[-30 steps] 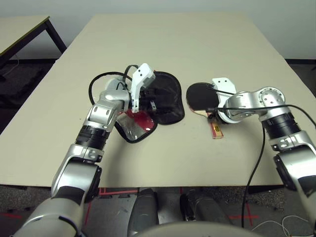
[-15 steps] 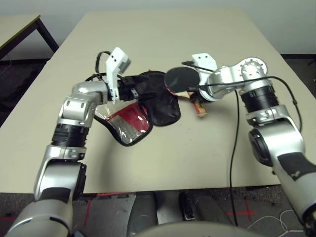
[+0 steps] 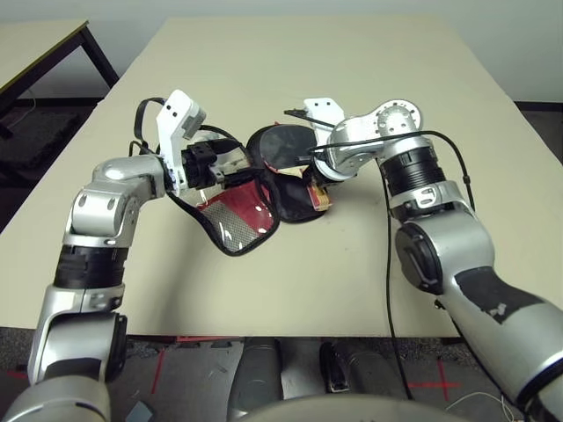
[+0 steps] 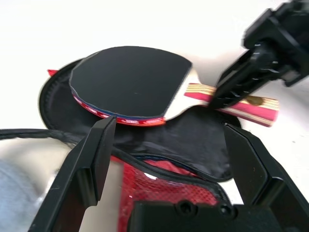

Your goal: Store the ping-pong paddle in its case and zip it.

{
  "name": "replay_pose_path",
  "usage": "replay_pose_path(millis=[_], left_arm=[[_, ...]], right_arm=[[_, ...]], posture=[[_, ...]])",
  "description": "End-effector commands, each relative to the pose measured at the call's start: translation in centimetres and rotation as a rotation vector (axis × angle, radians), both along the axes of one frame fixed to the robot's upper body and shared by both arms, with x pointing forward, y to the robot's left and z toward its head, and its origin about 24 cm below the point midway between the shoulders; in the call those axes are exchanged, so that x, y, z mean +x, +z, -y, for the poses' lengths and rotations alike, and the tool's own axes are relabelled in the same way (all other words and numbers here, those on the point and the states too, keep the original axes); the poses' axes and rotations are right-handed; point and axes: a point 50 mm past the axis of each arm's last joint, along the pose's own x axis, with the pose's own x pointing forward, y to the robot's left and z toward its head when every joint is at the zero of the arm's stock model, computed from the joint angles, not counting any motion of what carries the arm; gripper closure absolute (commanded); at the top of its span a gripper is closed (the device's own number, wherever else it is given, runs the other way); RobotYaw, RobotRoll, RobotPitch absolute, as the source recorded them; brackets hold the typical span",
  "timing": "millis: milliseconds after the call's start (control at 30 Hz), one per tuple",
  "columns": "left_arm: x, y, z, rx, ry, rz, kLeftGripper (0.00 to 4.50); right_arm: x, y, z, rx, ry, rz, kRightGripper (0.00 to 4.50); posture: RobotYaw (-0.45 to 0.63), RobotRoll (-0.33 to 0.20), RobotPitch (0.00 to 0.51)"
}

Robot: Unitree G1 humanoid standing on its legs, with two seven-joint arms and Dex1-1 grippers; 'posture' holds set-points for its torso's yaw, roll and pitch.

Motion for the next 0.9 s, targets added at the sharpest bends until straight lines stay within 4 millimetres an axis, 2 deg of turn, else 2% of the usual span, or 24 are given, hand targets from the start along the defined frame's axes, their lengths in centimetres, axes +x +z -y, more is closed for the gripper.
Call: replay_pose_path(millis=[33,400,900], left_arm=[[-0.4,0.2,-0.1,-0.002,0.009,-0.002,0.0],[-0.8,0.3,-0.3,-0.005,0.024,-0.005,0.0],[-1.0,0.0,-0.4,-0.008,0.041,-0.009,0.0]], right_arm=[[0.3,0.6,-0.9,0.026,-0.001,0.028,3.37],[0.9,-0.3,-2.3,0.05,-0.015,0.045,3.37],[1.4,-1.6,-2.7,0.046,-0.037,0.069,3.37]], posture=[[0.25,0.0,0.08],[0.28,0.0,0.099],[0.3,0.0,0.103]])
